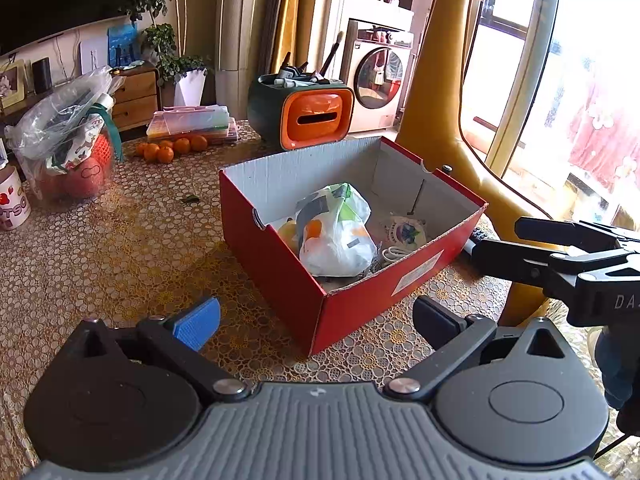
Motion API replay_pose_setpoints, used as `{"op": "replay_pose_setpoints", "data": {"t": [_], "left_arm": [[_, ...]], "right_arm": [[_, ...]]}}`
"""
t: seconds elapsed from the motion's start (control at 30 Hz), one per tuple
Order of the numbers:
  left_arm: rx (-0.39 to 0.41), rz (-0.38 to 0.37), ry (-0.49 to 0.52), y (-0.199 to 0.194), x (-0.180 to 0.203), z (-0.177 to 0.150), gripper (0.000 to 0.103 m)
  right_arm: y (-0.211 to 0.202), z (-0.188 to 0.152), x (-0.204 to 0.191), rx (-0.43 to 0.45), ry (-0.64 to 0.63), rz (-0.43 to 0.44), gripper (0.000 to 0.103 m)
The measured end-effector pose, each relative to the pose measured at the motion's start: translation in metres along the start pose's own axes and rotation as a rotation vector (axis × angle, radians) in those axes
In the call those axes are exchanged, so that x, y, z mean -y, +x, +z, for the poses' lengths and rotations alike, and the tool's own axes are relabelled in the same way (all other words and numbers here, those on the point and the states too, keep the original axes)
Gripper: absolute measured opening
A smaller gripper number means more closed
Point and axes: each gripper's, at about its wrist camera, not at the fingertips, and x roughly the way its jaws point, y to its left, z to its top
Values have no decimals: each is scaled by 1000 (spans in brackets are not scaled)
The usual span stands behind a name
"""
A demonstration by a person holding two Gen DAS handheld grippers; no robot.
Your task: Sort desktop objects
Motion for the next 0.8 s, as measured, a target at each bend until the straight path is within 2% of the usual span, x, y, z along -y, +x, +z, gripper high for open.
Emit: {"op": "replay_pose_setpoints", "data": {"t": [0.3, 0.8], "left_arm": [[14, 54, 21, -2, -1, -4, 103], [29, 55, 22, -8, -6, -11, 103]], "right_arm": [[-3, -3, -3, 5, 16, 9, 102], [-5, -16, -7, -20, 66, -5, 102]]}}
